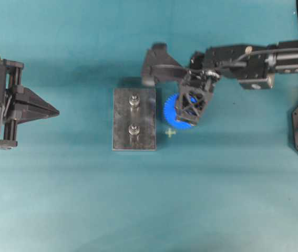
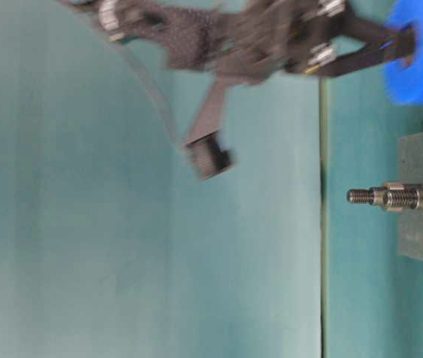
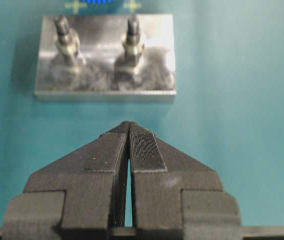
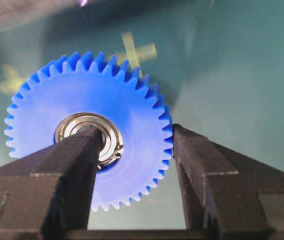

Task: Fit the large gear onto the shaft.
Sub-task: 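Carry the gear left over the upper shaft on the metal plate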

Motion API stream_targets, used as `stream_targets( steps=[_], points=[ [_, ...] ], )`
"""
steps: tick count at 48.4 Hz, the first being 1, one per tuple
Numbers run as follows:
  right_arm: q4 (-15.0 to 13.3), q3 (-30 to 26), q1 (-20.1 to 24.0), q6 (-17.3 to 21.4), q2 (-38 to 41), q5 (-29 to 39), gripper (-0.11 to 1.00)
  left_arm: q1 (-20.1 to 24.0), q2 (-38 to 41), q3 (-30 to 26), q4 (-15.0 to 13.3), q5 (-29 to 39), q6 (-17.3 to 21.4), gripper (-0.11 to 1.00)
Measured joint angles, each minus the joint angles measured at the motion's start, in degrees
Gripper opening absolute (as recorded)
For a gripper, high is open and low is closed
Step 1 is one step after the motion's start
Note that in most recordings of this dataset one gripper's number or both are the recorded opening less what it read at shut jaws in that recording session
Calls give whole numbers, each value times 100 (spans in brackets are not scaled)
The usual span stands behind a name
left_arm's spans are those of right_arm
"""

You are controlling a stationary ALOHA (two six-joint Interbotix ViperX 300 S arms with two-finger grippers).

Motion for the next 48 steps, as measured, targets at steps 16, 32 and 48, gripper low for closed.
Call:
stream_targets(
  steps=[16, 32, 48],
  points=[
    [0, -1151, -158, -18, 132, 598, 48, 9, 18, 0, 9, 26, 9, 0],
    [-9, -2259, -185, -220, 835, 1081, 48, 9, 26, -62, 9, 26, 0, 0],
    [26, -2707, -62, -246, 1116, 1318, 48, 9, 149, -176, 0, 26, 9, 0]
  ],
)
